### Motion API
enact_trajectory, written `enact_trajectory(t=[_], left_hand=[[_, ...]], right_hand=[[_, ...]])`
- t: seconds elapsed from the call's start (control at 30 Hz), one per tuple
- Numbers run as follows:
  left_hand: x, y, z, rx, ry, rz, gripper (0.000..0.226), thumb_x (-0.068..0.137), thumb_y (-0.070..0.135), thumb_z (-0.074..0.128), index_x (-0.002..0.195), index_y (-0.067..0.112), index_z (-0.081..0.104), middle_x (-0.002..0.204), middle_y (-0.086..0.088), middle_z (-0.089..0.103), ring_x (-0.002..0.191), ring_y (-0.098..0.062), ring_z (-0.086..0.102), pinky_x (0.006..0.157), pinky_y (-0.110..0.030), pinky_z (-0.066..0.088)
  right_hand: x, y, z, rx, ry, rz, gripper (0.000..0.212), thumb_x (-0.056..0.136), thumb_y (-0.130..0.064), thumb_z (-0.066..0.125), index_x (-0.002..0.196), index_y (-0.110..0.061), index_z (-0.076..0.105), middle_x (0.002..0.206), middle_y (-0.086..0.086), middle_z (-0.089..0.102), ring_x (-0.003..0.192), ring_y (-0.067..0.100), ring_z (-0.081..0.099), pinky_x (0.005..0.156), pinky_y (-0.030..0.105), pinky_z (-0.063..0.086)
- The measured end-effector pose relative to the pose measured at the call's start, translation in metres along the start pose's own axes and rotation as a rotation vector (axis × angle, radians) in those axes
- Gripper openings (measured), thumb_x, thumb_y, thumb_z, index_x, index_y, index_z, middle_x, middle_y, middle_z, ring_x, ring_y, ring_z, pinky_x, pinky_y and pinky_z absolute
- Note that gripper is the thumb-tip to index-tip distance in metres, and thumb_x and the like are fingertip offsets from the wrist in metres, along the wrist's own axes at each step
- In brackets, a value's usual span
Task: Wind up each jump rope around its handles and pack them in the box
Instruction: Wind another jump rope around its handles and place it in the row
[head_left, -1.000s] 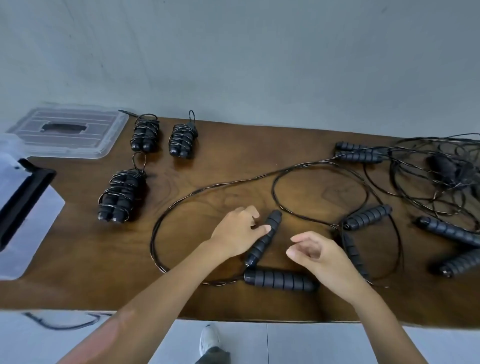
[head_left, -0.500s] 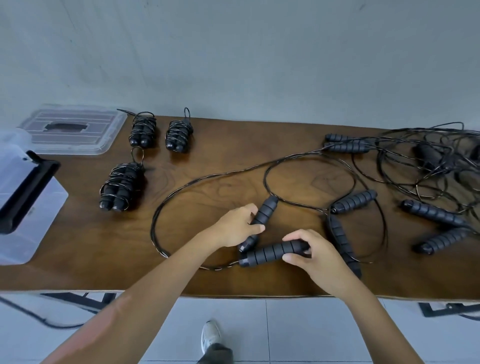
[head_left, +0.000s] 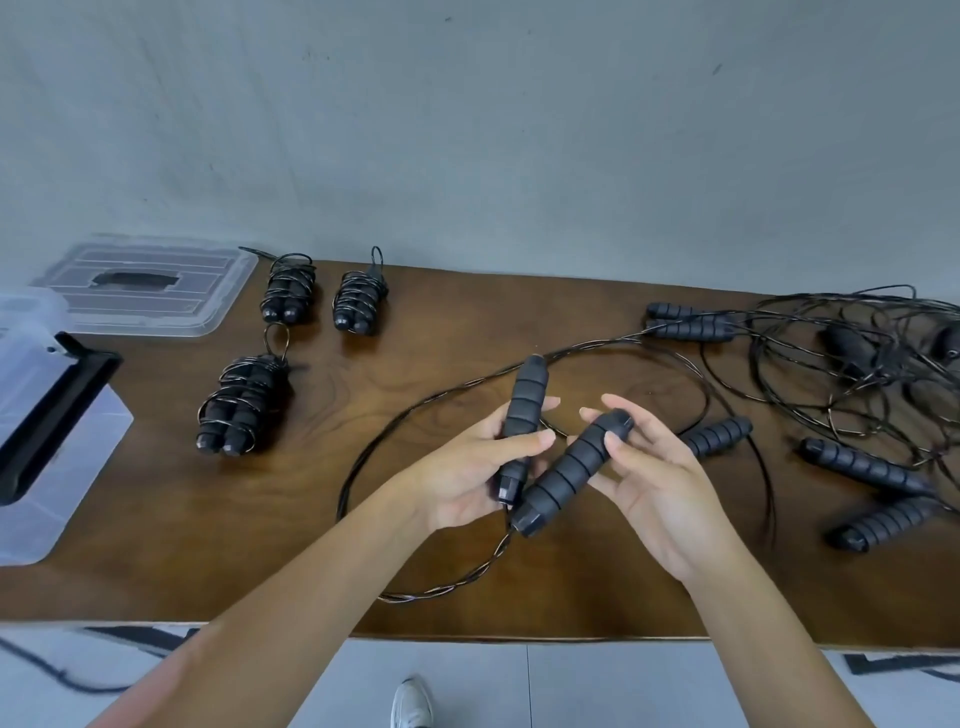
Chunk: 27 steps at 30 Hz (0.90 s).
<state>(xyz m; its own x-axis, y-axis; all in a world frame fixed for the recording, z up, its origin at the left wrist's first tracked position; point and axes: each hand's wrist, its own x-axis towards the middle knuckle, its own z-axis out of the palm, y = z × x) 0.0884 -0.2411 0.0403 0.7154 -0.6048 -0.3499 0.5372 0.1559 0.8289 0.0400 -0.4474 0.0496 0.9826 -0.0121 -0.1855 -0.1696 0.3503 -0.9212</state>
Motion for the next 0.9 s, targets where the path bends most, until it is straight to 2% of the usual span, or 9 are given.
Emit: enact_trajectory(t=[0.1,0.17,0.4,0.53,0.63,0.67,0.7,0.8,0.9], left_hand=[[0.002,0.014,-0.004,-0.001,-0.045,-0.024,0.049,0.102,0.013,0.066,0.146,0.030,0.053,0.143,-0.015,0.062,0.129,-0.043,0.061,0.105,-0.068,0.049],[0.003,0.024,-0.005,0.014,-0.122,-0.021,0.053,0.103,0.009,0.063,0.150,0.028,0.046,0.144,-0.018,0.061,0.128,-0.043,0.063,0.104,-0.070,0.048],[0.005,0.058,-0.008,0.023,-0.274,0.035,0.055,0.107,0.005,0.053,0.156,0.027,0.040,0.150,-0.018,0.056,0.130,-0.047,0.060,0.106,-0.074,0.042],[0.010,0.072,-0.013,-0.002,-0.286,0.037,0.053,0.107,0.005,0.053,0.153,0.027,0.042,0.150,-0.012,0.058,0.129,-0.046,0.061,0.105,-0.070,0.046],[0.014,0.079,-0.016,-0.023,-0.276,0.060,0.049,0.106,0.004,0.054,0.150,0.024,0.047,0.146,-0.011,0.061,0.127,-0.046,0.063,0.102,-0.067,0.050],[0.016,0.081,-0.017,-0.029,-0.263,0.073,0.048,0.106,0.004,0.055,0.149,0.022,0.048,0.142,-0.012,0.063,0.125,-0.045,0.064,0.101,-0.066,0.051],[0.018,0.083,-0.019,-0.040,-0.243,0.083,0.047,0.105,0.004,0.056,0.149,0.020,0.049,0.137,-0.012,0.065,0.121,-0.043,0.066,0.100,-0.066,0.052],[0.021,0.090,-0.027,-0.067,-0.197,0.100,0.046,0.103,0.003,0.059,0.146,0.016,0.051,0.127,-0.015,0.065,0.109,-0.036,0.069,0.096,-0.061,0.057],[0.023,0.095,-0.033,-0.055,-0.180,0.126,0.045,0.103,0.004,0.060,0.146,0.015,0.051,0.123,-0.014,0.066,0.106,-0.033,0.069,0.091,-0.056,0.059]], right_hand=[[0.014,-0.011,0.003,-0.050,-0.064,-0.029,0.053,0.089,-0.008,0.060,0.141,-0.008,0.053,0.134,0.015,0.063,0.125,0.029,0.063,0.105,0.049,0.052],[0.025,-0.021,0.006,-0.079,-0.115,-0.045,0.047,0.095,-0.004,0.054,0.142,-0.005,0.051,0.134,0.016,0.064,0.123,0.029,0.064,0.097,0.045,0.057],[0.061,-0.052,0.017,-0.158,-0.197,-0.076,0.043,0.098,0.001,0.049,0.141,-0.003,0.051,0.134,0.015,0.065,0.124,0.033,0.063,0.091,0.042,0.058],[0.077,-0.060,0.027,-0.193,-0.176,-0.101,0.047,0.094,-0.006,0.055,0.141,-0.006,0.053,0.135,0.015,0.064,0.123,0.036,0.062,0.097,0.054,0.054],[0.088,-0.065,0.040,-0.199,-0.157,-0.126,0.050,0.093,-0.009,0.057,0.143,-0.009,0.053,0.136,0.018,0.062,0.108,0.034,0.062,0.079,0.048,0.050],[0.091,-0.066,0.045,-0.200,-0.147,-0.136,0.048,0.095,-0.008,0.057,0.142,-0.010,0.053,0.136,0.017,0.062,0.107,0.033,0.061,0.077,0.048,0.047],[0.094,-0.066,0.049,-0.201,-0.137,-0.145,0.046,0.096,-0.007,0.056,0.142,-0.011,0.054,0.136,0.016,0.062,0.111,0.033,0.062,0.081,0.051,0.047],[0.102,-0.068,0.065,-0.228,-0.101,-0.160,0.040,0.101,-0.005,0.054,0.140,-0.017,0.057,0.136,0.009,0.064,0.126,0.029,0.061,0.106,0.056,0.049],[0.111,-0.069,0.082,-0.381,-0.071,-0.171,0.042,0.097,-0.023,0.066,0.138,-0.030,0.057,0.135,-0.003,0.063,0.125,0.015,0.061,0.109,0.048,0.049]])
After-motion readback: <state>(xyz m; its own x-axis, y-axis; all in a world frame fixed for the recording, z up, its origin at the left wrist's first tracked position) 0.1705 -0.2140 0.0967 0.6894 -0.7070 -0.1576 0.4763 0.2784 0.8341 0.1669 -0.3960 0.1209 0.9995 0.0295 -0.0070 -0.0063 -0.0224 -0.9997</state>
